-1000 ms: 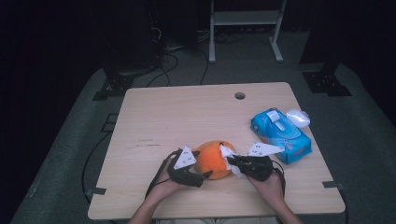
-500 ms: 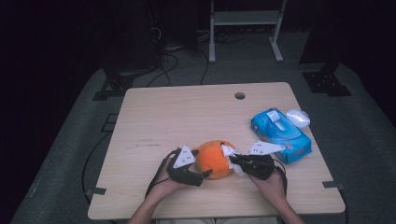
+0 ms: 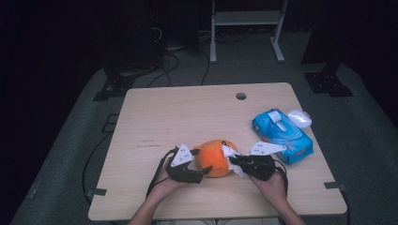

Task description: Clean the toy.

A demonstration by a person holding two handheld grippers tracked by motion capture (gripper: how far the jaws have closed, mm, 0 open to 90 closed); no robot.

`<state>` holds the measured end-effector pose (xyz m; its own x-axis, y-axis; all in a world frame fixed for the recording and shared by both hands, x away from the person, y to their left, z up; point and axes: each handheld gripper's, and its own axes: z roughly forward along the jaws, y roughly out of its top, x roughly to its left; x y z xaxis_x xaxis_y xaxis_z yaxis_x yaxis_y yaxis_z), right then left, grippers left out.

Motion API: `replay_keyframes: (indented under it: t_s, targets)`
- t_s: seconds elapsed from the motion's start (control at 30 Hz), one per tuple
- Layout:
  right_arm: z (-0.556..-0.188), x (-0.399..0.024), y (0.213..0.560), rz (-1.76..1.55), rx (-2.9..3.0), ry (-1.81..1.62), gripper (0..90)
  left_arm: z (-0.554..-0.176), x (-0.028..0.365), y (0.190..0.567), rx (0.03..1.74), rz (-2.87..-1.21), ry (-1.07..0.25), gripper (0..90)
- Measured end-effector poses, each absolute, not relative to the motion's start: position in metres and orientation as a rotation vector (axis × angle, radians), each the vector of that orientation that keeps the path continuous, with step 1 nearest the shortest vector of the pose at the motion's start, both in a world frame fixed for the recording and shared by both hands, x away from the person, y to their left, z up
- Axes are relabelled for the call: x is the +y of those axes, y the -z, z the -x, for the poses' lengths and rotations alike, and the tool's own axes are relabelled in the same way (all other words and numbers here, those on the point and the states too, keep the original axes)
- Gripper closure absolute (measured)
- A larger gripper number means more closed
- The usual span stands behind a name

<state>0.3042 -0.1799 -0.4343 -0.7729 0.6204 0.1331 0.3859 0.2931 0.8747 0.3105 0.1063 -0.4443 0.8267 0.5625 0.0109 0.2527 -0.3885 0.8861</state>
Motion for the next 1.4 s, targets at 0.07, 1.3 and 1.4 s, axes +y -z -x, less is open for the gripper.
replay_keyframes:
  t_s: [0.07,1.3,1.4]
  targets:
    - [-0.304,-0.178,0.435,-0.920,2.336,-1.473,85.3,-0.312,0.106,0.447,0.614,-1.999,-0.364,15.9]
    - [-0.308,-0.191,0.431,-0.939,2.313,-1.434,85.4,-0.304,0.095,0.439,0.550,-1.967,-0.397,14.2]
    - [-0.306,-0.189,0.430,-0.932,2.318,-1.428,85.4,-0.308,0.094,0.445,0.595,-1.973,-0.350,13.0]
